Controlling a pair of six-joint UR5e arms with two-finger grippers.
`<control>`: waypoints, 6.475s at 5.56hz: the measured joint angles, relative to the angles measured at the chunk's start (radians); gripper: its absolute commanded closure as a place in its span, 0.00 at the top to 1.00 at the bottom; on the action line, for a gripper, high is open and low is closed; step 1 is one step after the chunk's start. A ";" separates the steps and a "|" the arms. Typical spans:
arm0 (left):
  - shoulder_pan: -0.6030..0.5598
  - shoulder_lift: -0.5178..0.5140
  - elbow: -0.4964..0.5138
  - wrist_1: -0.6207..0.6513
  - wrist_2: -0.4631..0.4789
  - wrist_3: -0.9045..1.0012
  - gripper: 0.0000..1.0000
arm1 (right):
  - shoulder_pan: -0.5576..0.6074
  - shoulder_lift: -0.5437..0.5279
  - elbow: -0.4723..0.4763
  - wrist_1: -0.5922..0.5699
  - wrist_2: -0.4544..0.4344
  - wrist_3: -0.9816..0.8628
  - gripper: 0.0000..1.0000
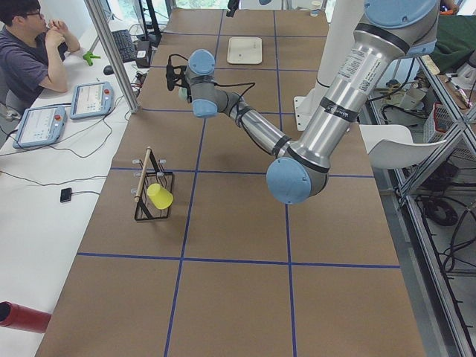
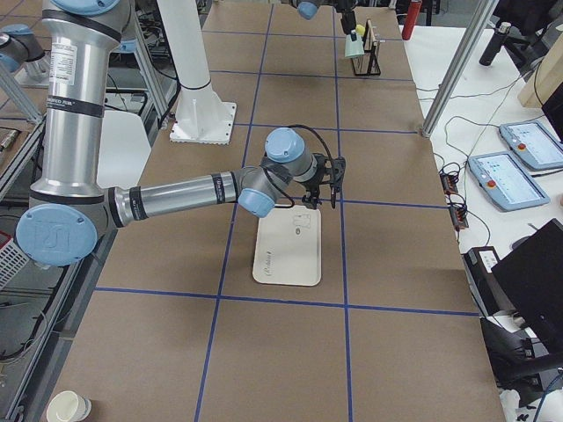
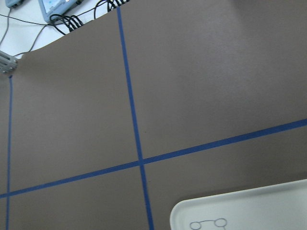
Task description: Left arm grabs green cup and hands to right arm on tray
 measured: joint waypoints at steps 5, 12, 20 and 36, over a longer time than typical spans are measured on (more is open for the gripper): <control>0.183 -0.002 -0.039 -0.425 0.001 -0.401 0.00 | -0.193 0.146 -0.061 0.595 -0.046 0.461 1.00; 0.275 -0.046 -0.039 -0.639 0.007 -0.648 0.00 | -0.584 0.366 -0.096 0.994 -0.475 0.797 1.00; 0.307 -0.082 -0.034 -0.626 0.008 -0.651 0.00 | -0.626 0.509 -0.101 0.810 -0.510 0.799 0.95; 0.108 -0.096 -0.021 -0.127 -0.248 -0.264 1.00 | -0.189 0.518 -0.037 -0.151 0.041 0.579 0.00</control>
